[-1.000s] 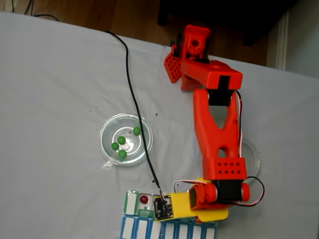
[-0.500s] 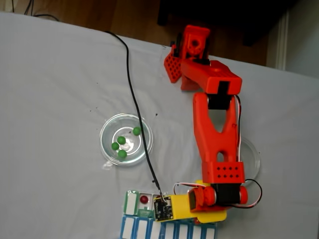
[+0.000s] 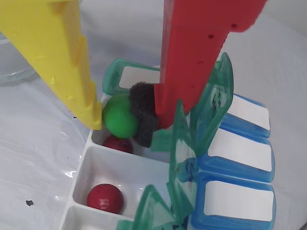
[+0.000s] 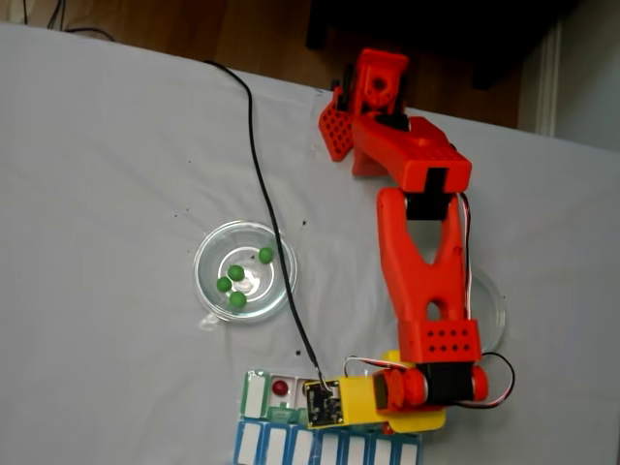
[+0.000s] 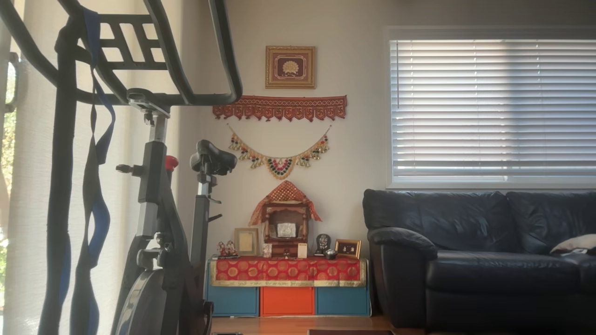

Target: Sort medicines into box.

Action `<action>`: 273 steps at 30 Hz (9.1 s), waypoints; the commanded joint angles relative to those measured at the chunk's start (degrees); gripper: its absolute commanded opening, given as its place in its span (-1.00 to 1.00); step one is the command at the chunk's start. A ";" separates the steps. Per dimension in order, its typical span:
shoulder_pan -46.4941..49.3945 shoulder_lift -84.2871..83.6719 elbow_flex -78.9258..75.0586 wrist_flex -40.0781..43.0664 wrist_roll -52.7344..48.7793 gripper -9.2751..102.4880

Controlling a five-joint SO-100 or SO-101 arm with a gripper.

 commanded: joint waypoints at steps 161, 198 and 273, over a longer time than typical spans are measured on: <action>43.42 39.64 56.34 -6.15 -18.81 -0.68; 38.50 35.42 57.74 -2.37 -22.24 -0.43; 44.91 40.43 56.25 -1.85 -52.91 -0.51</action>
